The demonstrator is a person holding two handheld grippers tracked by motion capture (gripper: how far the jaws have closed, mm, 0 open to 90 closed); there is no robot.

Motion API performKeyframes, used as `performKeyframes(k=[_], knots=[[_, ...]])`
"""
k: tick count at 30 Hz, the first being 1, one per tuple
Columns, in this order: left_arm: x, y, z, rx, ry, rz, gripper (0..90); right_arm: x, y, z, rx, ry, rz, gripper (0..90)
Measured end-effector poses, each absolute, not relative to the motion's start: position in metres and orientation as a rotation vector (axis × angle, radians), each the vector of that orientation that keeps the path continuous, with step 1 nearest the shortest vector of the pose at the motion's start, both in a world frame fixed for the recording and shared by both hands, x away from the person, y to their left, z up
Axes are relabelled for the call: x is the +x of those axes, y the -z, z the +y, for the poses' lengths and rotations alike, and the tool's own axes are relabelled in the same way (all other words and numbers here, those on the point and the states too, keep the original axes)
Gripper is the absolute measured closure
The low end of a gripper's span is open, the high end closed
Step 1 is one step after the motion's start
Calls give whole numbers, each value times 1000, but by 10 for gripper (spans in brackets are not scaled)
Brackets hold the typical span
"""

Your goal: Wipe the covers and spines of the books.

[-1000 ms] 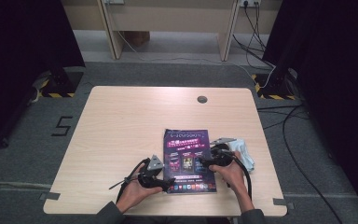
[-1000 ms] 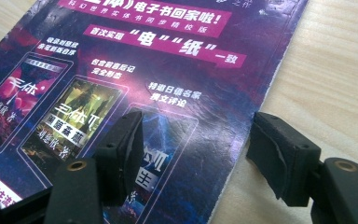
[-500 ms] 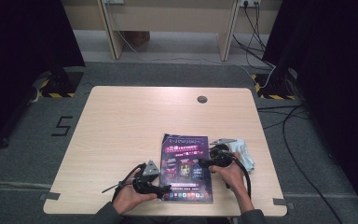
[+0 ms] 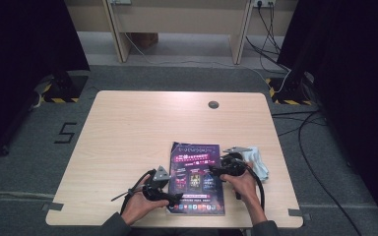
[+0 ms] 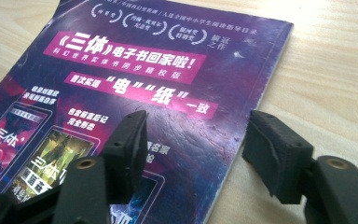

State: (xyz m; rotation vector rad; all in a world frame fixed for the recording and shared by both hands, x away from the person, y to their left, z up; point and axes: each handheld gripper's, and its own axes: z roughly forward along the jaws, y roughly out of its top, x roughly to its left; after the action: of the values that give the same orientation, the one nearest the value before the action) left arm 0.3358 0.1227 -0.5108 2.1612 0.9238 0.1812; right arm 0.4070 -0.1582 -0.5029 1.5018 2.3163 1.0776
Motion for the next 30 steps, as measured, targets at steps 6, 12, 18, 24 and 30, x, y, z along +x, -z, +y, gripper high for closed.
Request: performKeyframes(k=[6, 12, 18, 24, 30], knots=[[330, 513, 116, 2145, -227, 942, 144, 394, 503, -168, 1569, -1142, 2306, 478], [331, 511, 116, 2158, -218, 940, 173, 394, 503, -168, 1643, -1171, 2260, 497], [332, 510, 117, 2153, -206, 952, 217, 408, 505, -163, 1667, -1210, 2208, 508], [332, 510, 116, 2155, -208, 961, 217, 401, 506, -168, 1716, -1260, 2187, 517], [331, 511, 116, 2143, -225, 968, 214, 396, 491, -176, 1722, -1408, 2127, 612]])
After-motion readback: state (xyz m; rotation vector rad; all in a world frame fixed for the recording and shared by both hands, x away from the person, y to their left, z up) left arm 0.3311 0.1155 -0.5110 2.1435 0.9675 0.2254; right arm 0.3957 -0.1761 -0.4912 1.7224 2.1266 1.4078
